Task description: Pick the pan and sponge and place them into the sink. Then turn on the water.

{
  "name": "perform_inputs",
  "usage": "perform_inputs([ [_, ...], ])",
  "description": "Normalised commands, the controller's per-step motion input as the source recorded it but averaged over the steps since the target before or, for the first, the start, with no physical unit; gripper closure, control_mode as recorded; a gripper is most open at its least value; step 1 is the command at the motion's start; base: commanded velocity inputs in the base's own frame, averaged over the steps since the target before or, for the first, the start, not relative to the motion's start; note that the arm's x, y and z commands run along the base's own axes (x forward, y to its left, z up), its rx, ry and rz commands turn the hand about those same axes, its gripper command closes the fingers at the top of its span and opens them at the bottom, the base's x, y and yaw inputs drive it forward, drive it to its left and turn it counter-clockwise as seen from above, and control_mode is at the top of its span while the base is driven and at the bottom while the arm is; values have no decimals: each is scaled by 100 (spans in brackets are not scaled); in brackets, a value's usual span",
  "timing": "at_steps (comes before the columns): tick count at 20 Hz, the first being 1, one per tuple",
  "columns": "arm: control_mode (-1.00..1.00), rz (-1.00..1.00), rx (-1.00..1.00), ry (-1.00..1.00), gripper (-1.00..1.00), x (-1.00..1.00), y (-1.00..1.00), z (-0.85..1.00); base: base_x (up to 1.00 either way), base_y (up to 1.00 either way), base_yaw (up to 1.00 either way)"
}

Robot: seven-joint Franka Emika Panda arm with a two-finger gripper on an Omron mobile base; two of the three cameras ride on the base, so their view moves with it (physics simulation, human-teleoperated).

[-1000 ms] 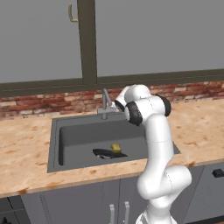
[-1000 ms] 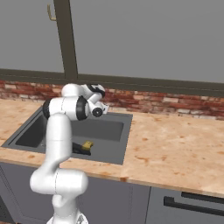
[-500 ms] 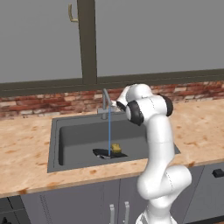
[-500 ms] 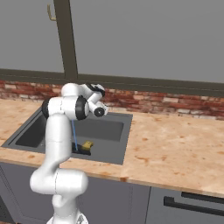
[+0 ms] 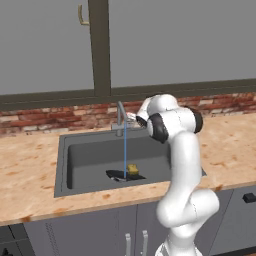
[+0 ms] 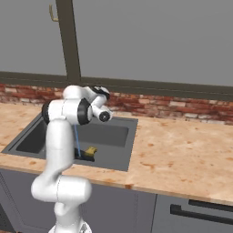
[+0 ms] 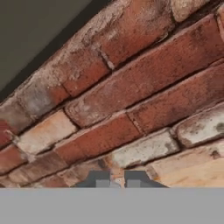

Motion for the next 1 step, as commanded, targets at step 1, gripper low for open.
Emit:
perform_inputs([
  [1, -100, 1, 9, 0, 100, -36, -46, 44, 0, 0, 0],
])
